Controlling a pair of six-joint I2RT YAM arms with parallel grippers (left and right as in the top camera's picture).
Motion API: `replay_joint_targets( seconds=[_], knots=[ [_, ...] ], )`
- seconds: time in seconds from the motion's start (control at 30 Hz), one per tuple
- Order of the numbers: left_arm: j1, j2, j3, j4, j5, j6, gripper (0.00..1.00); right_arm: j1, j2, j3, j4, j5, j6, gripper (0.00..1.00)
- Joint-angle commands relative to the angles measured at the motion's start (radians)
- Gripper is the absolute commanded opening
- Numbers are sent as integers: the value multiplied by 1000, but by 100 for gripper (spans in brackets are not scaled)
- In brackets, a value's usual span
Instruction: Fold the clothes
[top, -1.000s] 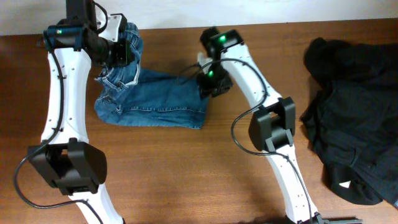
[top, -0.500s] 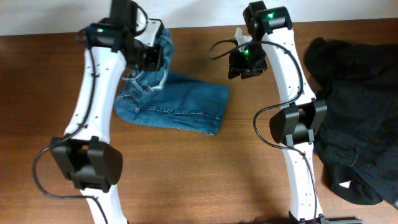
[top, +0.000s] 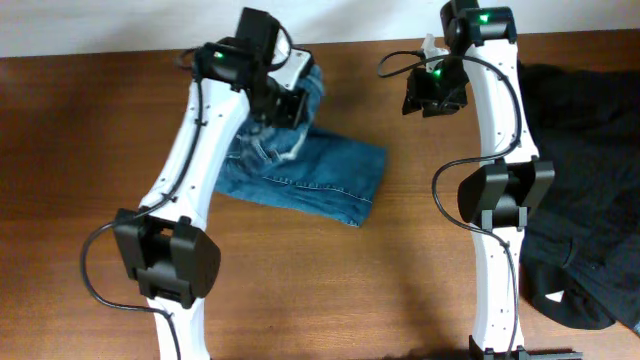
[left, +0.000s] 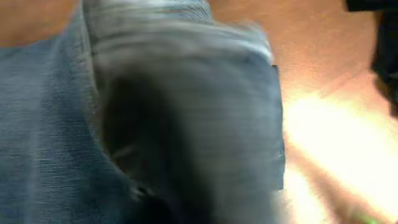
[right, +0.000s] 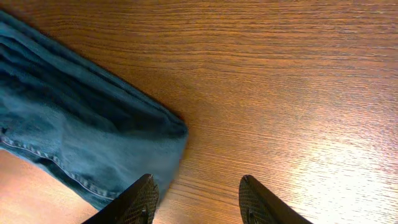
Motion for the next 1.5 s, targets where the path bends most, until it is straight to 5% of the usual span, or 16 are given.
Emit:
replay_joint_targets(
  seconds=[0.0, 0.1, 0.17, 0.37, 0.57, 0.9, 1.07, 1.3, 1.47],
  knots=[
    [-84, 16, 29, -12, 146, 42, 87, 10, -47, 19, 8, 2, -6, 48],
    [-138, 16, 29, -63, 335, 219, 92, 10, -47, 19, 10, 2, -6, 48],
    [-155, 16, 29, -85, 281, 242, 91, 10, -47, 19, 7, 2, -7, 48],
    [-74, 6, 29, -102, 63, 233, 89, 10, -47, 19, -7, -5, -8, 49],
    [151, 3, 31, -29, -49, 119, 89, 74, -47, 12, -31, -307, -78, 57],
    [374, 3, 29, 18, -48, 84, 89, 209, -58, -135, -31, -180, -7, 57],
    [433, 3, 29, 8, -48, 84, 89, 185, -220, -336, -31, -9, 17, 59],
    [438, 5, 29, 8, -53, 84, 90, 167, -401, -470, -30, -7, 16, 68],
    [438, 19, 28, 7, -53, 84, 93, 174, -400, -599, 130, -200, 17, 69]
  ],
)
